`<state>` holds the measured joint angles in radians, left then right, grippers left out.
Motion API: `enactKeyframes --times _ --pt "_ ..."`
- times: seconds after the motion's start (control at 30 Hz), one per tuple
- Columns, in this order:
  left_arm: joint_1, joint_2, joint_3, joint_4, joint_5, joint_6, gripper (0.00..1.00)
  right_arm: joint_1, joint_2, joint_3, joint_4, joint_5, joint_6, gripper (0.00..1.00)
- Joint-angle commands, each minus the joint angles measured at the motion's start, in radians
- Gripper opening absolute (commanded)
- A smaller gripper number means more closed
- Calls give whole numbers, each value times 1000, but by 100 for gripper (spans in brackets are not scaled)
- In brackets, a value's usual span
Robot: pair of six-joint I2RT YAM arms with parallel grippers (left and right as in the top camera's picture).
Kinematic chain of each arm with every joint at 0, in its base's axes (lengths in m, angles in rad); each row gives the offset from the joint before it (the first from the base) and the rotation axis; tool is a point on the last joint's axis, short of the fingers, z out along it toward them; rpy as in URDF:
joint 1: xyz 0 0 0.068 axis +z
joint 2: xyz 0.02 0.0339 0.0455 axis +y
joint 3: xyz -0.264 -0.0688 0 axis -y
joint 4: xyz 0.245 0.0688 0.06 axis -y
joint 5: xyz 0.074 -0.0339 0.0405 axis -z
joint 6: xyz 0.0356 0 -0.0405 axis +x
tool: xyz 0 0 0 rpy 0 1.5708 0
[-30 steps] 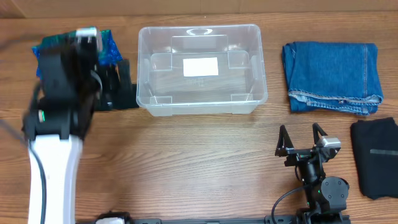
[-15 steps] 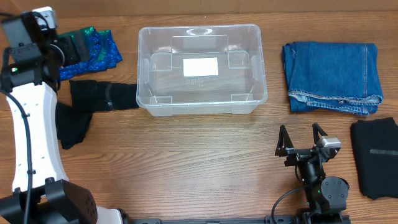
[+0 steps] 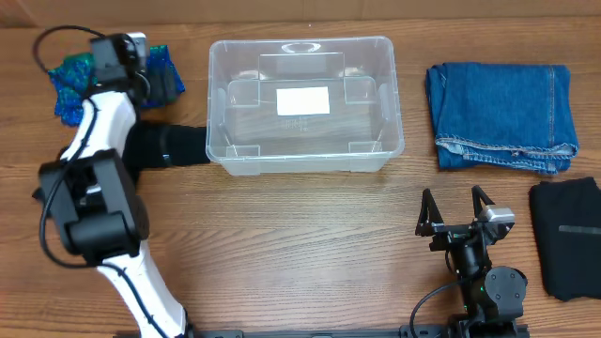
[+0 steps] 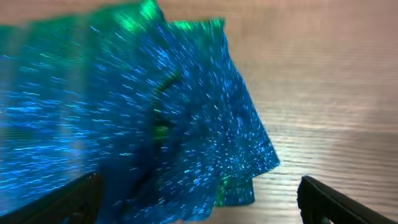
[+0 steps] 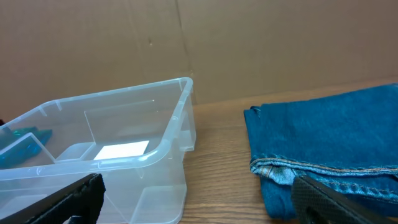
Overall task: Pack container
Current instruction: 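Reach the left gripper to the blue-green sparkly shirt and grasp it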
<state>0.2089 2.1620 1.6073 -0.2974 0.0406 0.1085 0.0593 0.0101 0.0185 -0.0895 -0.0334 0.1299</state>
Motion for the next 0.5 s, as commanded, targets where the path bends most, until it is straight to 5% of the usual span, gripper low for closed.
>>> enactKeyframes --times 0.0,0.27,0.47 --pt "-19 78 17 40 -31 38 100 -5 -7 -11 6 9 -3 100" --pt "-27 126 18 93 -131 38 100 -5 -7 -11 6 10 -3 100" --pt "-28 199 18 47 -164 6 82 -5 -7 -11 6 10 -3 100"
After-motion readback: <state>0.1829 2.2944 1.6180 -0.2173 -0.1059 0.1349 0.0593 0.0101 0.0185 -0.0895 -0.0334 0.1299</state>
